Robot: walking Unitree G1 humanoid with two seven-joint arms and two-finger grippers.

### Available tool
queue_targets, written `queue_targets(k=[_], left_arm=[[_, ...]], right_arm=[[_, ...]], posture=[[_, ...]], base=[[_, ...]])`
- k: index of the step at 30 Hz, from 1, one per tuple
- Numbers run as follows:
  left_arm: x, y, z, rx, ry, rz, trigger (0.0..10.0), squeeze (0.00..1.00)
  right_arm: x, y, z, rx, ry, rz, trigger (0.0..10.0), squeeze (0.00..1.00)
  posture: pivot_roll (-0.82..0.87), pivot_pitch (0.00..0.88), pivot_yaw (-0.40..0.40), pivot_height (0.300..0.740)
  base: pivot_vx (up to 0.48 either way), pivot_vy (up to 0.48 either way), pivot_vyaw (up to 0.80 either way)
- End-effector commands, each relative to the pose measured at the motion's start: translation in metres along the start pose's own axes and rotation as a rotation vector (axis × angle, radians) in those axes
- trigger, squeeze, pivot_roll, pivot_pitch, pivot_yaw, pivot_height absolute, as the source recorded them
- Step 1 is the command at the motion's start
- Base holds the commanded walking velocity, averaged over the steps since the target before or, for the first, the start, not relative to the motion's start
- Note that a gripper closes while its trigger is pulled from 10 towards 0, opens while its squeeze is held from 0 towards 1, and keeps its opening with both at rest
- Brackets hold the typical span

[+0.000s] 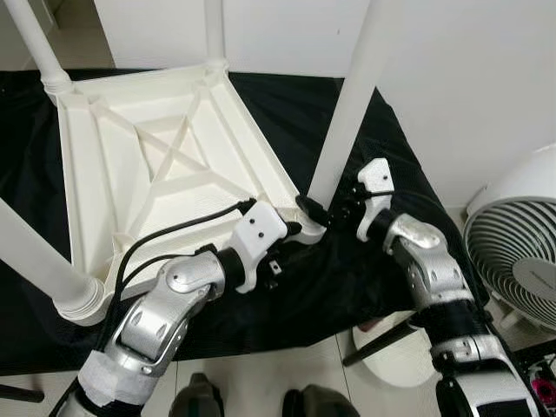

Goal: Building children table

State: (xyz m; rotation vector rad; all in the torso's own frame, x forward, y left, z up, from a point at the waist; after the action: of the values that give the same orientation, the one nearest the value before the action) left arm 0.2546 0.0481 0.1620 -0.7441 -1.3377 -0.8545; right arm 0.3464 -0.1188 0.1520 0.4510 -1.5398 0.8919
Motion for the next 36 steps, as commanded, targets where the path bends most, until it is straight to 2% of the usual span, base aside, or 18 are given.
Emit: queue_targets(k=[1,4,5,7,8,18,21,23,26,27,29,32,34,36], left_arm=[[-0.001,0.001,0.002,-0.002,0.008,0.005,10.0,0.0],[0.0,0.002,0.003,0.004,0.008,0.003,10.0,0.0],[0.0,0.002,0.003,0.008,0.009,0.002,10.0,0.0],[0.0,0.003,0.004,0.012,0.009,0.001,10.0,0.0],[0.0,0.003,0.005,0.018,0.009,0.001,10.0,0.0],[0.0,0.004,0.007,0.034,0.01,0.0,10.0,0.0],[0.0,0.003,0.007,0.035,0.011,0.002,10.0,0.0],[-0.001,0.002,0.007,0.032,0.011,0.007,10.0,0.0],[-0.001,0.002,0.007,0.029,0.011,0.008,10.0,0.0],[-0.002,0.001,0.006,0.024,0.011,0.011,10.0,0.0],[-0.002,0.001,0.006,0.024,0.011,0.011,10.0,0.0],[-0.002,-0.001,0.004,0.014,0.012,0.015,10.0,0.0],[-0.002,-0.001,0.004,0.014,0.012,0.015,10.0,0.0],[-0.002,-0.001,0.004,0.009,0.013,0.016,10.0,0.0]], right_arm=[[-0.003,0.002,-0.002,0.039,0.008,0.009,10.0,0.0],[-0.005,0.001,-0.008,0.056,0.02,0.003,10.0,0.0],[-0.007,0.001,-0.01,0.06,0.023,0.001,2.6,0.0],[-0.008,0.0,-0.012,0.062,0.026,-0.002,2.6,0.0],[-0.01,0.0,-0.013,0.069,0.026,-0.009,0.0,0.0],[-0.017,-0.003,-0.012,0.036,0.014,-0.061,0.0,0.0],[-0.022,-0.008,-0.012,-0.066,0.075,-0.059,0.0,0.0],[-0.024,-0.009,-0.013,-0.222,0.11,-0.097,0.0,0.0],[-0.024,-0.008,-0.013,-0.266,0.113,-0.106,0.0,0.0],[-0.022,0.0,-0.015,-0.318,0.095,-0.14,0.0,0.0],[-0.022,0.0,-0.015,-0.318,0.095,-0.14,0.0,0.0],[-0.017,0.02,-0.016,-0.481,0.073,-0.19,0.0,0.0],[-0.017,0.02,-0.016,-0.481,0.073,-0.19,0.0,0.0],[-0.017,0.027,-0.015,-0.58,0.088,-0.194,0.0,0.0]], posture=[[0.01,0.03,-0.042,0.74],[0.02,0.026,-0.046,0.74],[0.03,0.025,-0.047,0.74],[0.04,0.024,-0.051,0.74],[0.04,0.022,-0.053,0.74],[0.05,0.027,-0.061,0.74],[0.04,0.031,-0.062,0.74],[0.04,0.037,-0.059,0.74],[0.04,0.037,-0.059,0.74],[0.03,0.039,-0.054,0.74],[0.03,0.039,-0.054,0.74],[0.02,0.043,-0.054,0.74],[0.02,0.043,-0.054,0.74],[0.01,0.041,-0.052,0.74]], base=[[0.0,0.0,0.0],[0.0,0.0,0.0],[0.0,0.0,0.0],[0.0,0.0,0.0],[0.0,0.0,0.0],[0.0,0.0,0.0],[0.0,0.0,0.0],[0.0,0.0,0.0],[0.0,0.0,0.0],[0.0,0.0,0.0],[0.0,0.0,0.0],[0.0,0.0,0.0],[0.0,0.0,0.0],[0.0,0.0,0.0]])
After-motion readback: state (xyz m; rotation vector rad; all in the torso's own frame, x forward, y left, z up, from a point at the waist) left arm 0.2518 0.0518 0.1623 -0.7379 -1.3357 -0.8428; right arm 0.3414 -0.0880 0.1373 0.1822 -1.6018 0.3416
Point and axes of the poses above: a point about 5 cm out from each wrist's last joint towards the gripper, its own z axis pointing back from the gripper into the wrist, its own x axis along the axis of the wrist's last joint, y = z × x, the point moved 2 cm from there along -z, pointing out of the wrist towards the gripper, and after that the axes turned 8 degrees about z, right-handed, at the moved point
